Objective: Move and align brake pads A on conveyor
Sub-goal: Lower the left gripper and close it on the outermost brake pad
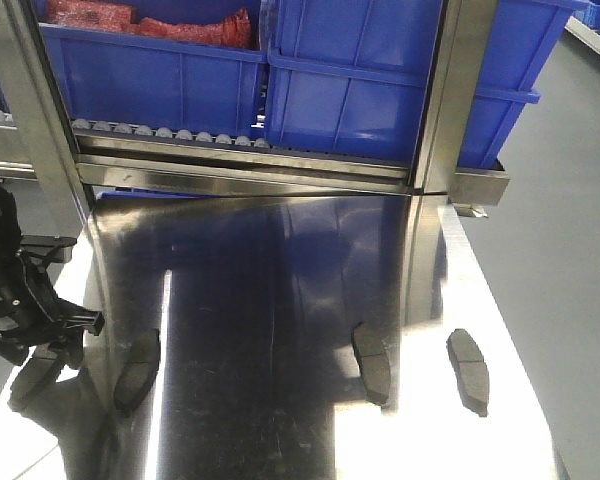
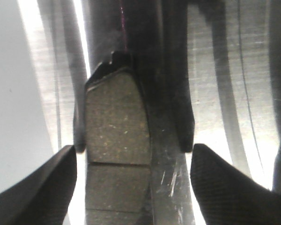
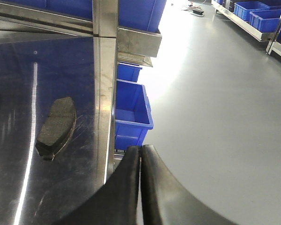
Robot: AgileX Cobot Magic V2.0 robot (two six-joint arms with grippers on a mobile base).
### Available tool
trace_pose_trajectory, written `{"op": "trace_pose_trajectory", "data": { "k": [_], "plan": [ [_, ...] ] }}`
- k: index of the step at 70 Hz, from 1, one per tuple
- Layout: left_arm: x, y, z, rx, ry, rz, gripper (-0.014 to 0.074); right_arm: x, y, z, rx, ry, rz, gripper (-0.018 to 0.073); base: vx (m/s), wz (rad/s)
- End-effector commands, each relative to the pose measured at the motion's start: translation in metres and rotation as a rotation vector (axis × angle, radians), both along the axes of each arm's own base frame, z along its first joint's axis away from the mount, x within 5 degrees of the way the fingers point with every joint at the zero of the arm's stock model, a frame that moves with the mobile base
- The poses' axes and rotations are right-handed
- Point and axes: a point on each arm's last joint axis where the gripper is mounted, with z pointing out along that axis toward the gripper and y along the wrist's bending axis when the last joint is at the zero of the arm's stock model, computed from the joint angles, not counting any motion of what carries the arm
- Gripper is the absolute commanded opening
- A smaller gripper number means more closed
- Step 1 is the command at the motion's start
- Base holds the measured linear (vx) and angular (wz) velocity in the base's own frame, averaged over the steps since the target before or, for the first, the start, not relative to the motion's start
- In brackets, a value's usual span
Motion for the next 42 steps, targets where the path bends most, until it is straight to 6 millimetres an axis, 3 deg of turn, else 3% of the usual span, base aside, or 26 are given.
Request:
{"op": "trace_pose_trajectory", "data": {
  "k": [1, 25, 32, 42],
  "plan": [
    [0.003, -0.003, 0.019, -0.019, -0.057, 0.019, 0.0501, 0.001, 0.0, 0.005, -0.016, -0.071, -0.001, -0.0007, 0.0, 0.0],
    [0.003, -0.003, 0.006, -0.017, 0.003, 0.035, 0.0455, 0.001, 0.0, 0.005, -0.016, -0.071, -0.001, -0.0007, 0.0, 0.0],
    [0.002, -0.003, 0.006, -0.016, 0.013, 0.034, 0.0344, 0.001, 0.0, 0.005, -0.016, -0.071, -0.001, -0.0007, 0.0, 0.0],
    [0.001, -0.003, 0.007, -0.016, 0.018, 0.033, 0.0105, 0.001, 0.0, 0.005, -0.016, -0.071, -0.001, -0.0007, 0.0, 0.0]
  ]
}}
